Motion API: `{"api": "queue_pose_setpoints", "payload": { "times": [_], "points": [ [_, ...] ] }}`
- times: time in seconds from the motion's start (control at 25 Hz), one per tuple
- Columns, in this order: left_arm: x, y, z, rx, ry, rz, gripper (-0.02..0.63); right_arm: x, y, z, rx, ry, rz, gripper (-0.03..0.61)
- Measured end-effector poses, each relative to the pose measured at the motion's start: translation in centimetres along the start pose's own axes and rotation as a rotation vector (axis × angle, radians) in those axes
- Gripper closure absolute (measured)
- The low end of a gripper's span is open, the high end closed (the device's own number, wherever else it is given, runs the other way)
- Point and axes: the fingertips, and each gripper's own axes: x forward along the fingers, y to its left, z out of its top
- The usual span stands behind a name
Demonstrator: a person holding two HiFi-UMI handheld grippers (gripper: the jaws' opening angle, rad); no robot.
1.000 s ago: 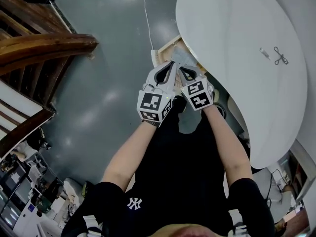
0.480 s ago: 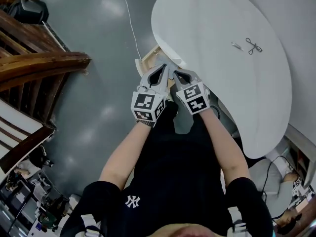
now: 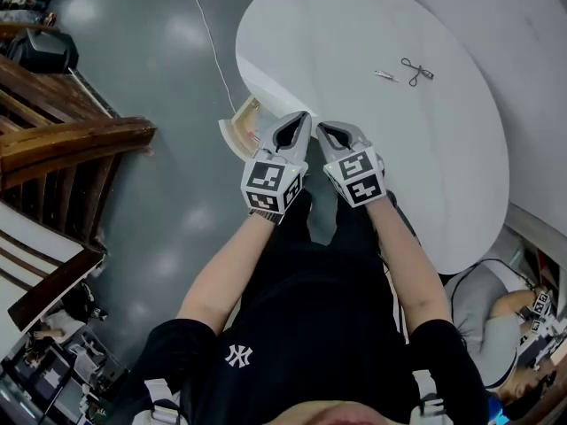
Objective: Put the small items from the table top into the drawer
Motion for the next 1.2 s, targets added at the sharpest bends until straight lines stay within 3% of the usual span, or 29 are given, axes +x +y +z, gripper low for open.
{"api": "queue_pose_setpoints", "payload": {
  "times": [0.56,1.2],
  "points": [
    [7.8,-8.0,1.5,0.037,0.024,-0.058,0.614,-6.5,-11.7,-1.1,0.016,-0.027,-0.095,0.555],
    [14.9,-9.6,-1.2,0.026,0.073,-0.042,0.614,-6.0,-18.6,-3.9,0.012,0.022,-0.095,0.555]
  ]
}}
